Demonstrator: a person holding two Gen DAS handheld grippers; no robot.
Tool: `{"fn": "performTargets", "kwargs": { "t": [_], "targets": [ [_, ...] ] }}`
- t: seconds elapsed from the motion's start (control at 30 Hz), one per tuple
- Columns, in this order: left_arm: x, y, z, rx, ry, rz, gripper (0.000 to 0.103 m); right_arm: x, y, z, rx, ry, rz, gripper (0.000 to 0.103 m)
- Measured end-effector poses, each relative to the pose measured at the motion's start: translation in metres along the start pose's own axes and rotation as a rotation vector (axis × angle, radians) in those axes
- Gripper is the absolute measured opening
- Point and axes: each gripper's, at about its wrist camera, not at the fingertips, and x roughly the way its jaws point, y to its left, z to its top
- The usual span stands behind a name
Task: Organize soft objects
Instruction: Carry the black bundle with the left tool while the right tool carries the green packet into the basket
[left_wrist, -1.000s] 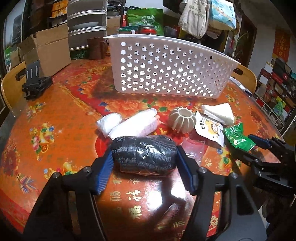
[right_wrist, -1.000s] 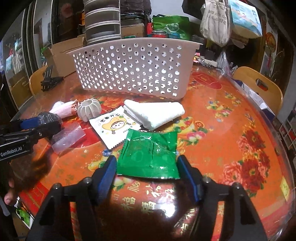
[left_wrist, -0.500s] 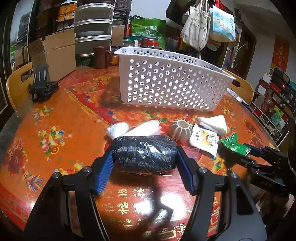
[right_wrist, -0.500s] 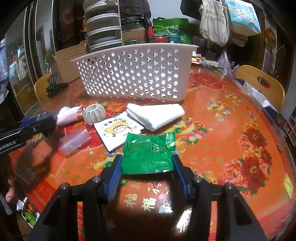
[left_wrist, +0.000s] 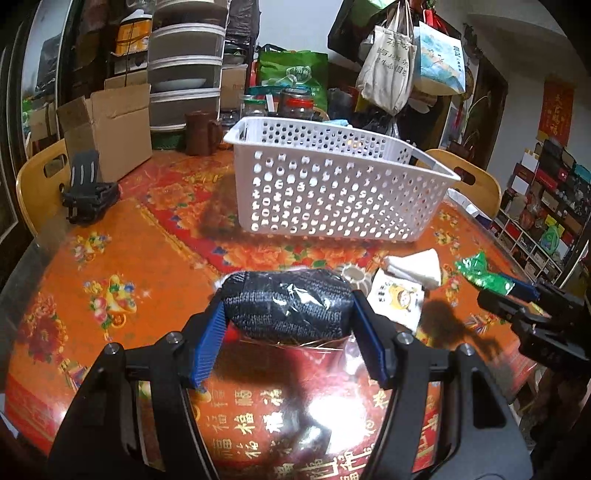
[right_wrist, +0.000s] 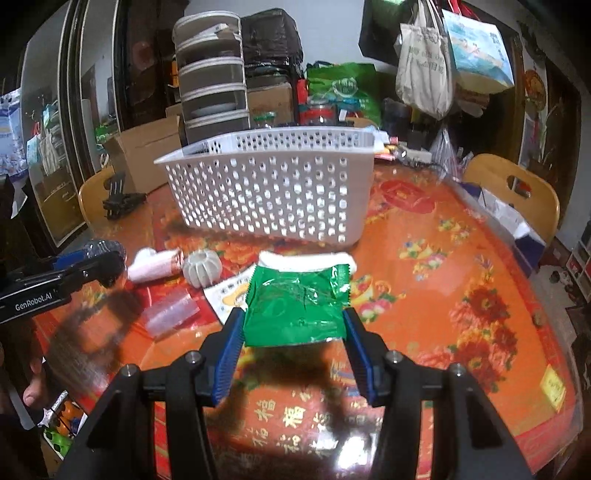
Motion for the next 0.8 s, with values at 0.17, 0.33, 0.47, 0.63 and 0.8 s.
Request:
{"fn": "performTargets", "kwargs": {
  "t": [0.17,0.33,0.47,0.63,0.8],
  "targets": [
    [-0.006,0.0,0.025,-0.008,-0.021,-0.002,0.062,-0.012,-0.005,0.026,-0.008,-0.052,0.009,0.052],
    [-0.009,0.001,0.062,-0.011,-0.041,-0.004,0.062,-0.021,-0.009,0.061,-0.025,-0.101,0.017,0.052],
    [-0.004,0.002,0.1,-0.009,-0.044,-0.006,0.062,-0.016,-0.008,0.092,-0.049,-0.119,0.02,0.052],
    [0.019,0.0,0.153,-0.006,-0.014,-0.02,0.062,0.007,-0.007,0.131,-0.068,-0.098,0.038,0.052],
    [0.067,-0.014,0.201,0.018,0.082,-0.009,0.062,0.047,-0.008,0.17,-0.088,-0.036,0.022,0.053]
  ]
}}
